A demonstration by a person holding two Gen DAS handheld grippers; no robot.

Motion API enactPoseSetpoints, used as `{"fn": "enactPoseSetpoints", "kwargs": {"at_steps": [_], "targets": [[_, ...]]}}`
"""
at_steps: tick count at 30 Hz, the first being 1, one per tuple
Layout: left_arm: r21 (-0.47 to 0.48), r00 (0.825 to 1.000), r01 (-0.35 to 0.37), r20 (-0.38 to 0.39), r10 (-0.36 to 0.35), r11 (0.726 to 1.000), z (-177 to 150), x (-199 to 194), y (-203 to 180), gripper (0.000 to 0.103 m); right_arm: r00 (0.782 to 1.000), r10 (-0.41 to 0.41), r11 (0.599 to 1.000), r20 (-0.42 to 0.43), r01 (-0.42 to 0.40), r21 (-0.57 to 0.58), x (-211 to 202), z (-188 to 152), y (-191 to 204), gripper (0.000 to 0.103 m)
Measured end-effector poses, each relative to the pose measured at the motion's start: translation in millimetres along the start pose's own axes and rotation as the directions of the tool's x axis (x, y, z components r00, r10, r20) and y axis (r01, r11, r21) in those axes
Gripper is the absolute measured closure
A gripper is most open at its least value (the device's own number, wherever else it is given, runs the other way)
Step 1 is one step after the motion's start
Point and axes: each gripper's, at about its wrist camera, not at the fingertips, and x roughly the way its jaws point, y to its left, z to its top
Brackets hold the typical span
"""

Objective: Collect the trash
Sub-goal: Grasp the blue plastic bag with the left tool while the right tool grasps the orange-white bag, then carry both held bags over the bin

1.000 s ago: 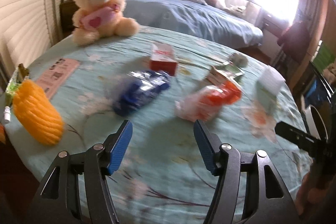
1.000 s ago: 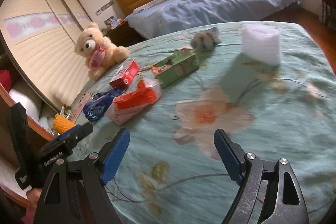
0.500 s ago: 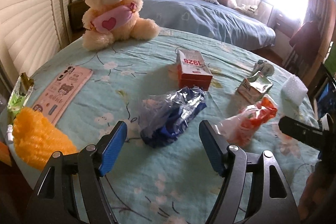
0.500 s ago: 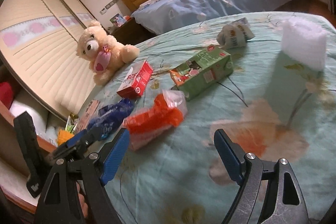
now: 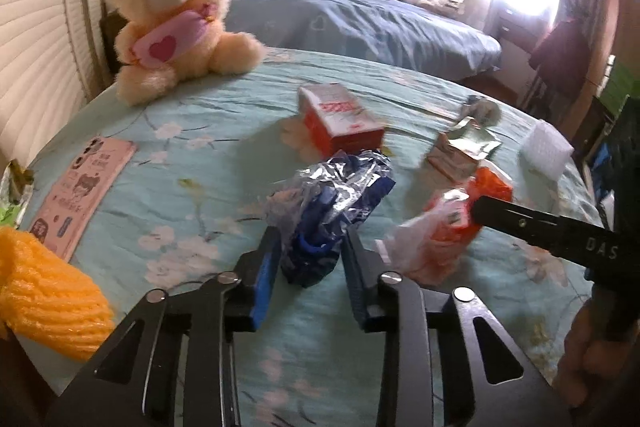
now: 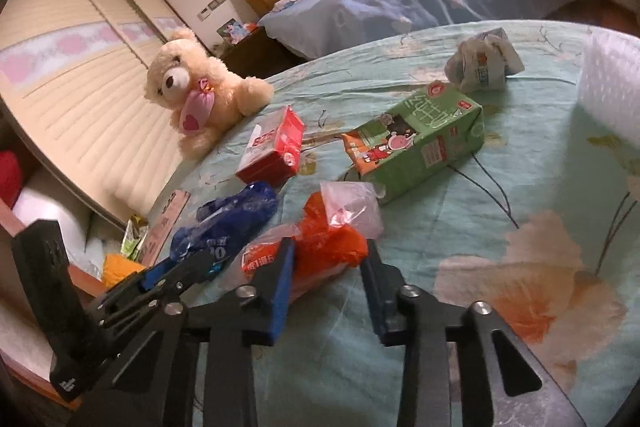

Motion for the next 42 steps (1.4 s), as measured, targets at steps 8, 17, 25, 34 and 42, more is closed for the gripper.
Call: {"fn": "enactPoseSetpoints", "kwargs": {"at_steps": [8, 17, 25, 34, 42], "targets": [[0.055, 0.997, 0.081, -0.013, -0.081, 0.995, -6.4, -5.6, -40.1, 0.085, 0.999, -0.010, 0.998, 0.039, 0.008, 0.063, -36.6, -9.1, -27.0, 0.077], [0.116, 0.983, 0.184, -0.033, -0.181, 0.976, -13.2, -16.0, -93.9, 0.086, 0.989, -0.092, 0.985, 0.116, 0.073, 0.156, -101.6, -25.3, -78.9, 0.077], [0.176, 0.968, 0.253, -0.056, -0.246, 0.951, -21.2, -21.1, -145.1, 0.086, 0.973, -0.169, 0.967, 0.158, 0.133, 0.215, -146.4, -40.1, -113.1, 0.077], [0.234, 0.948, 0.318, -0.082, -0.307, 0.919, -23.4, -23.6, -193.2, 0.086, 0.951, -0.234, 0.940, 0.204, 0.167, 0.297, -187.4, -57.2, -147.4, 0.077], [0.267, 0.928, 0.373, -0.107, -0.357, 0.889, -25.1, -26.3, -231.1, 0.086, 0.924, -0.294, 0.914, 0.245, 0.198, 0.353, -224.2, -68.2, -171.5, 0.077]]}}
